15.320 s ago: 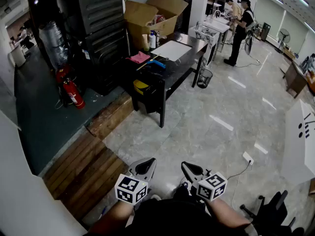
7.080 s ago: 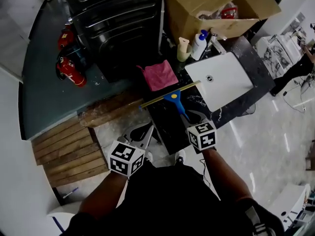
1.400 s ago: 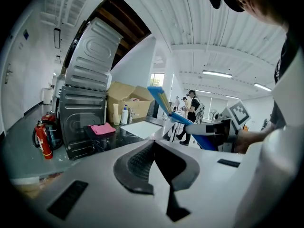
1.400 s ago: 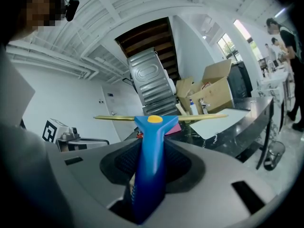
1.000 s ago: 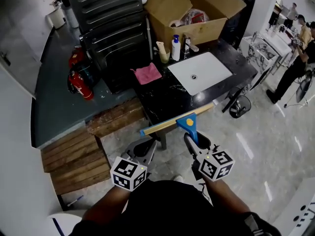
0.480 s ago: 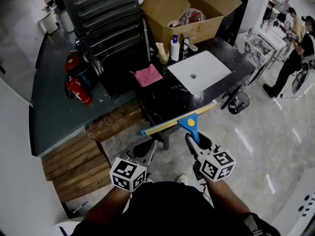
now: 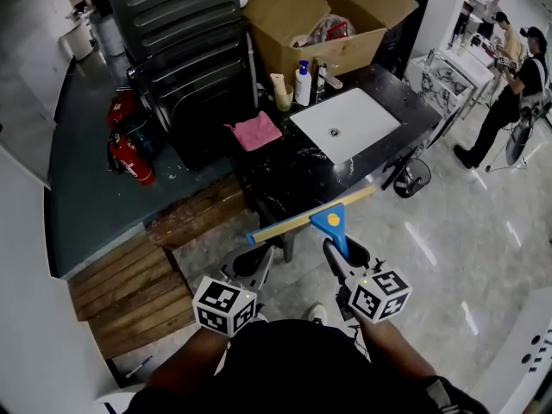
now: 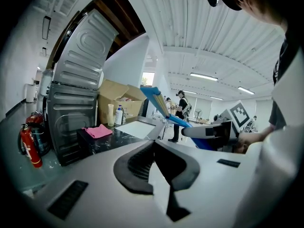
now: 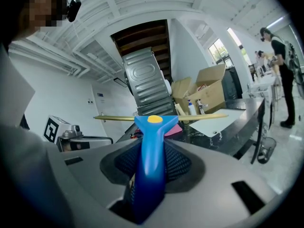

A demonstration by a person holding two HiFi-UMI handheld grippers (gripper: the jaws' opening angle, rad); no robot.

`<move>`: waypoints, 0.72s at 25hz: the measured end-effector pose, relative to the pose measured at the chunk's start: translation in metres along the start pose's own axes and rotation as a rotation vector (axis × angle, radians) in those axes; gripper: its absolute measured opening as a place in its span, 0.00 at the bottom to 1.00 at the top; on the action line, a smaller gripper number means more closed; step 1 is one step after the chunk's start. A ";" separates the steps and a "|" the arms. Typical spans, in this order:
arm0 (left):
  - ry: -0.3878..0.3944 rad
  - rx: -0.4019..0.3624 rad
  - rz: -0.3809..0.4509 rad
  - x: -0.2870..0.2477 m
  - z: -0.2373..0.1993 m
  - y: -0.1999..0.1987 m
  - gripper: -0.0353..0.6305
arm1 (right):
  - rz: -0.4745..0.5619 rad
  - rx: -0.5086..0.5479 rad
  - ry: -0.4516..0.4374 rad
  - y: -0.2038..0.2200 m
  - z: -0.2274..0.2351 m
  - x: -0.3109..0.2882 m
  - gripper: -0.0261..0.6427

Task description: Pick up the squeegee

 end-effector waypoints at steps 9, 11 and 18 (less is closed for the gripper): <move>0.010 0.016 -0.006 0.006 -0.001 0.009 0.08 | -0.010 -0.003 0.004 0.010 -0.007 0.003 0.25; 0.010 0.018 -0.006 0.008 -0.002 0.010 0.08 | -0.010 -0.002 0.001 0.011 -0.009 0.003 0.25; 0.008 0.036 -0.004 0.011 -0.005 0.013 0.08 | -0.024 0.006 0.001 0.005 -0.016 0.003 0.25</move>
Point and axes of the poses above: the fingertips, and each gripper's own axes: x backward along the fingers, z to its right, y out of its underside, the point moved 10 cm from there along x, backward along the fingers, and after that the axes turned 14 degrees about x, right-handed, at the moved point
